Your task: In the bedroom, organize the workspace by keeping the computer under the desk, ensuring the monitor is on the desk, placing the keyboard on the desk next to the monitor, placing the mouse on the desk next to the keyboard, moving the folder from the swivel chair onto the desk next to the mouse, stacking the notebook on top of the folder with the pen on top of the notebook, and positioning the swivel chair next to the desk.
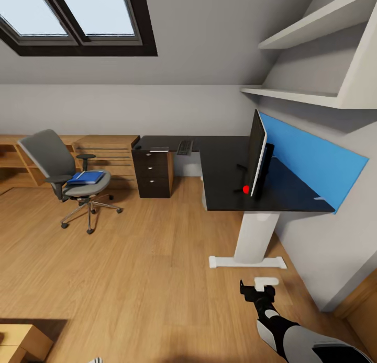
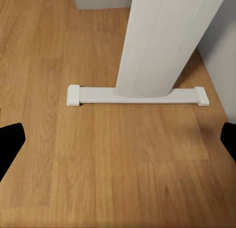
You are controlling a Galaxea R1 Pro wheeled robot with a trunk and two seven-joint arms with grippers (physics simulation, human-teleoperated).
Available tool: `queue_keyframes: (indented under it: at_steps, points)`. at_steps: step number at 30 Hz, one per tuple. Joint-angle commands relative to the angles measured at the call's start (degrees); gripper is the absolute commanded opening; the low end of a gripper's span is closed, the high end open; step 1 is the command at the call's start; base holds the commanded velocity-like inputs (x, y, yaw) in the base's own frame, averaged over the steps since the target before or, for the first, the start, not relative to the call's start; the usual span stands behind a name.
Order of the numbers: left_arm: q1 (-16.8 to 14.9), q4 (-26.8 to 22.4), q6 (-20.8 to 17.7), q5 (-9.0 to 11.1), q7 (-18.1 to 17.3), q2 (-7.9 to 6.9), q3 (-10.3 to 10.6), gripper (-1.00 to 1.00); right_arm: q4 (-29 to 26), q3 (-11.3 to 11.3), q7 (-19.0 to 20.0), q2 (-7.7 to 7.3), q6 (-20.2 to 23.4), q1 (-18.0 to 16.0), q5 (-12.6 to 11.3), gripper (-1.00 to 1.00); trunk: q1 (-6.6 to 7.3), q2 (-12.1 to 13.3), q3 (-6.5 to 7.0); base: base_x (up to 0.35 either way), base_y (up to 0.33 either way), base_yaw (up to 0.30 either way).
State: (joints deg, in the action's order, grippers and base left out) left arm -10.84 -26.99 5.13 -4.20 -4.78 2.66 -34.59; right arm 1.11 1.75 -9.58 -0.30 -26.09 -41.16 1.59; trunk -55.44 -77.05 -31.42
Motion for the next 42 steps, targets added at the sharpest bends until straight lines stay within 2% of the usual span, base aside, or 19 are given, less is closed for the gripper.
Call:
queue_keyframes:
  at_steps: [1,3,6,16,20,25,26,29,30,33,37,42]
  points:
    - [-0.05,0.01,0.14,-0.45,-0.4,0.06,-0.48,1.0,0.14,0.18,-0.29,0.05,-0.18,-0.04,0.18,1.0,0.0,-0.03,-0.05,0.0,0.0,0.0]
    - [-0.05,0.04,0.14,-0.45,-0.4,0.06,-0.48,1.0,0.13,0.15,-0.3,0.33,-0.2,0.03,0.2,1.0,0.0,-0.03,-0.05,0.0,0.0,0.0]
    - [-0.05,0.09,0.14,-0.46,-0.4,0.06,-0.48,1.0,0.12,0.1,-0.34,1.57,-1.19,0.28,0.25,1.0,0.0,-0.03,-0.05,0.0,0.0,0.0]
    - [-0.05,0.1,0.14,-0.46,-0.4,0.06,-0.48,1.0,-0.98,-0.55,-1.11,1.67,-1.14,0.63,0.25,1.0,0.0,-0.03,-0.05,0.149,0.0,0.0]
    - [-0.05,0.1,0.14,-0.46,-0.4,0.06,-0.48,1.0,-4.42,-1.0,-2.74,1.73,0.27,0.64,0.34,1.0,0.0,-0.03,-0.05,0.041,0.0,0.0]
    - [-0.05,0.1,0.14,-0.46,-0.4,0.06,-0.48,1.0,-14.79,-1.29,-4.99,1.66,10.9,0.65,0.37,1.0,0.0,-0.03,-0.05,0.012,0.0,0.0]
    - [-0.05,0.1,0.14,-0.46,-0.4,0.06,-0.48,1.0,-19.35,-1.39,-5.31,1.59,15.84,0.65,0.33,1.0,0.0,-0.03,-0.05,0.005,0.0,0.0]
    - [-0.05,0.1,0.14,-0.46,-0.4,0.06,-0.48,1.0,-26.0,-1.45,-5.61,1.61,22.5,0.65,0.29,1.0,0.0,-0.03,-0.05,0.003,0.0,0.0]
    - [-0.05,0.1,0.14,-0.46,-0.4,0.06,-0.48,1.0,-29.71,-1.46,-5.74,1.68,26.17,0.65,0.28,1.0,0.0,-0.03,-0.05,0.002,0.0,0.0]
    - [-0.05,0.1,0.14,-0.46,-0.4,0.06,-0.48,1.0,-35.24,-1.41,-5.88,1.83,31.34,0.65,0.19,1.0,0.0,-0.03,-0.05,0.001,0.0,0.0]
    - [-0.05,0.1,0.14,-0.46,-0.4,0.06,-0.48,1.0,-39.26,-1.35,-5.97,2.44,33.85,0.65,-0.19,1.0,0.0,-0.03,-0.05,0.0,0.0,0.0]
    - [-0.05,0.1,0.14,-0.43,-0.4,0.06,-0.48,1.0,-45.82,-1.39,-6.05,4.19,35.1,0.68,-0.56,1.0,0.0,-0.03,-0.05,0.0,0.0,0.0]
